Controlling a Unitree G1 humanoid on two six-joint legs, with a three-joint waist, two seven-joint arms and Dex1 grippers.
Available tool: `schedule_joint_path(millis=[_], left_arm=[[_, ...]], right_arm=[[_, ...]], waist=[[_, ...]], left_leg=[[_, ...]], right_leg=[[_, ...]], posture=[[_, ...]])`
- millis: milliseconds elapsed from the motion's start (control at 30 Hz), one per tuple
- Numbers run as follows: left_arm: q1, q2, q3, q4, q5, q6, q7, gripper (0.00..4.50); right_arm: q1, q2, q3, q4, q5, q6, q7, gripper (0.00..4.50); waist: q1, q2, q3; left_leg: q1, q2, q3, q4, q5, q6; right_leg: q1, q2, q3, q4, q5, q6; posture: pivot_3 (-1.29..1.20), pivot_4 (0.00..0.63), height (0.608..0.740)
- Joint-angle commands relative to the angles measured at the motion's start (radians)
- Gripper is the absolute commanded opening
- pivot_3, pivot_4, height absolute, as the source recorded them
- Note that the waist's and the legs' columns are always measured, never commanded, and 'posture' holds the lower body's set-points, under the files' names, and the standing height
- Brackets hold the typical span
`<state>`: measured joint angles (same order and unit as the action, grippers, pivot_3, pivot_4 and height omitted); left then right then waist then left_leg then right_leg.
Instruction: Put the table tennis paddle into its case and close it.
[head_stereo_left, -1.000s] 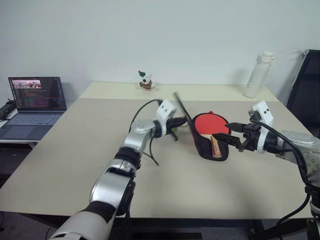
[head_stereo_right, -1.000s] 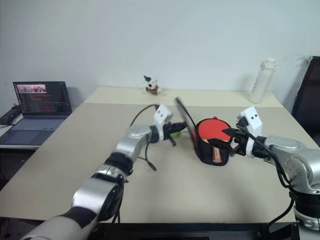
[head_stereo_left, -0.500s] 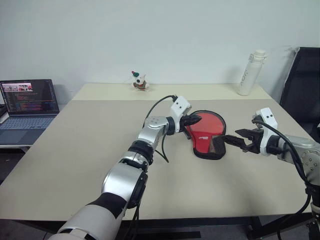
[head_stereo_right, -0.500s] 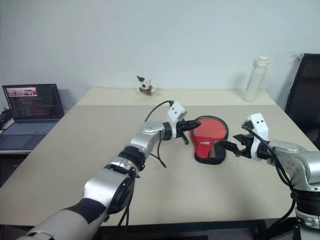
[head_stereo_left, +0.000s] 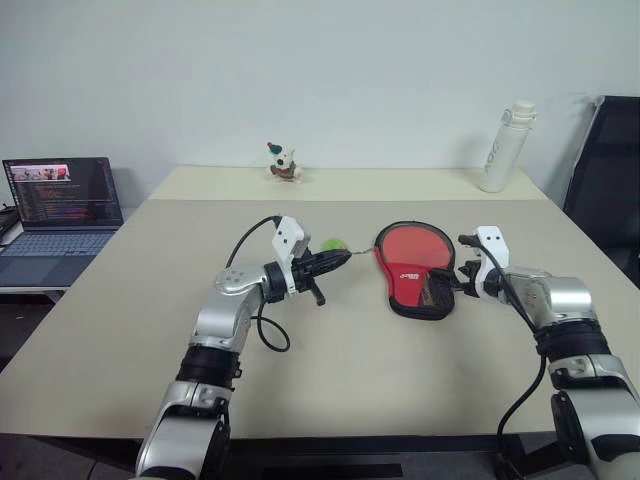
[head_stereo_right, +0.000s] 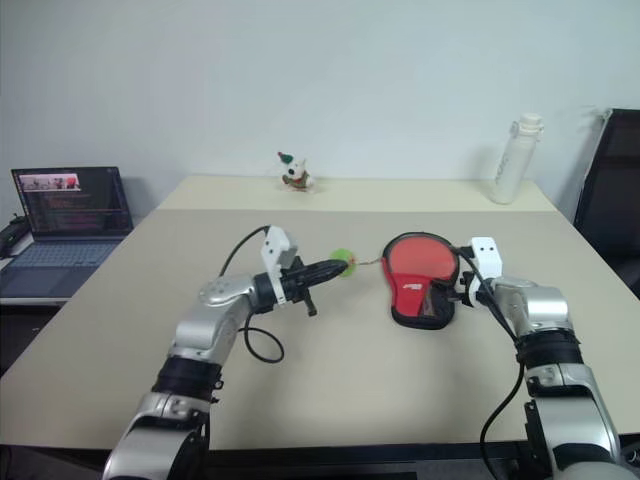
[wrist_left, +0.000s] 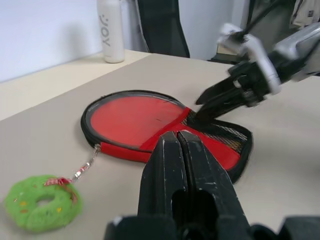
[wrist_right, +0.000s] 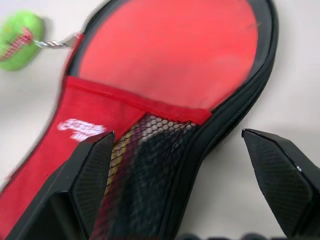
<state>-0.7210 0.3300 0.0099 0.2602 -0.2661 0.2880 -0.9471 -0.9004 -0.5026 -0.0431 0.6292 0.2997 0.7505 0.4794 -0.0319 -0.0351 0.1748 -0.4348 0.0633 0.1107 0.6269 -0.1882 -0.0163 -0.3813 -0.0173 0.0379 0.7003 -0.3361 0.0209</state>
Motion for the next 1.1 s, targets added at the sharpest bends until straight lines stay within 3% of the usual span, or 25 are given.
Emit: schedule_joint_path(millis=[33, 267, 567, 933, 1033, 1100], left_arm=[[0.01, 0.022, 0.022, -0.106, -0.029, 0.034, 0.037, 0.06], [0.052, 0.054, 0.028, -0.179, -0.052, 0.065, 0.062, 0.06], [0.107, 0.104, 0.049, -0.249, -0.102, 0.108, 0.065, 0.06], [0.101, 0.11, 0.042, -0.228, -0.1, 0.096, 0.068, 0.06], [0.116, 0.115, 0.046, -0.236, -0.097, 0.093, 0.072, 0.0], [0.123, 0.116, 0.045, -0.241, -0.096, 0.092, 0.074, 0.0]], right_arm=[[-0.058, 0.008, 0.019, 0.088, -0.049, -0.088, 0.039, 4.5], [-0.104, 0.008, 0.037, 0.224, -0.122, -0.184, 0.074, 4.5], [-0.079, -0.047, 0.012, 0.228, -0.127, -0.138, 0.138, 4.5], [-0.096, 0.064, 0.066, 0.287, -0.193, -0.182, 0.15, 4.5], [-0.108, 0.093, 0.073, 0.34, -0.213, -0.198, 0.153, 3.95], [-0.115, 0.102, 0.069, 0.367, -0.219, -0.205, 0.157, 3.3]], waist=[[0.0, 0.0, 0.0], [-0.001, 0.0, 0.0], [-0.001, 0.0, 0.0], [-0.023, 0.0, 0.0], [-0.03, 0.0, -0.001], [-0.036, 0.0, -0.001]], left_leg=[[0.0, 0.0, 0.0, 0.0, 0.0, 0.0], [0.001, 0.0, 0.0, 0.0, 0.0, 0.0], [0.001, 0.0, 0.0, 0.0, 0.0, 0.0], [0.002, 0.0, 0.0, 0.001, 0.0, 0.0], [0.003, 0.001, 0.0, 0.001, 0.0, 0.0], [0.005, 0.001, 0.001, 0.001, 0.0, 0.0]], right_leg=[[0.0, 0.0, 0.0, 0.0, 0.0, 0.0], [0.001, 0.0, 0.0, 0.0, 0.0, 0.0], [0.001, 0.0, 0.0, 0.0, 0.0, 0.0], [0.002, 0.0, 0.0, 0.001, 0.0, 0.0], [0.002, 0.0, 0.001, 0.002, 0.0, 0.0], [0.003, 0.001, 0.001, 0.003, 0.0, 0.0]], posture=[[0.0, 0.15, 0.74], [0.0, 0.15, 0.74], [0.0, 0.15, 0.74], [0.0, 0.15, 0.74], [0.0, 0.15, 0.74], [0.0, 0.15, 0.74]])
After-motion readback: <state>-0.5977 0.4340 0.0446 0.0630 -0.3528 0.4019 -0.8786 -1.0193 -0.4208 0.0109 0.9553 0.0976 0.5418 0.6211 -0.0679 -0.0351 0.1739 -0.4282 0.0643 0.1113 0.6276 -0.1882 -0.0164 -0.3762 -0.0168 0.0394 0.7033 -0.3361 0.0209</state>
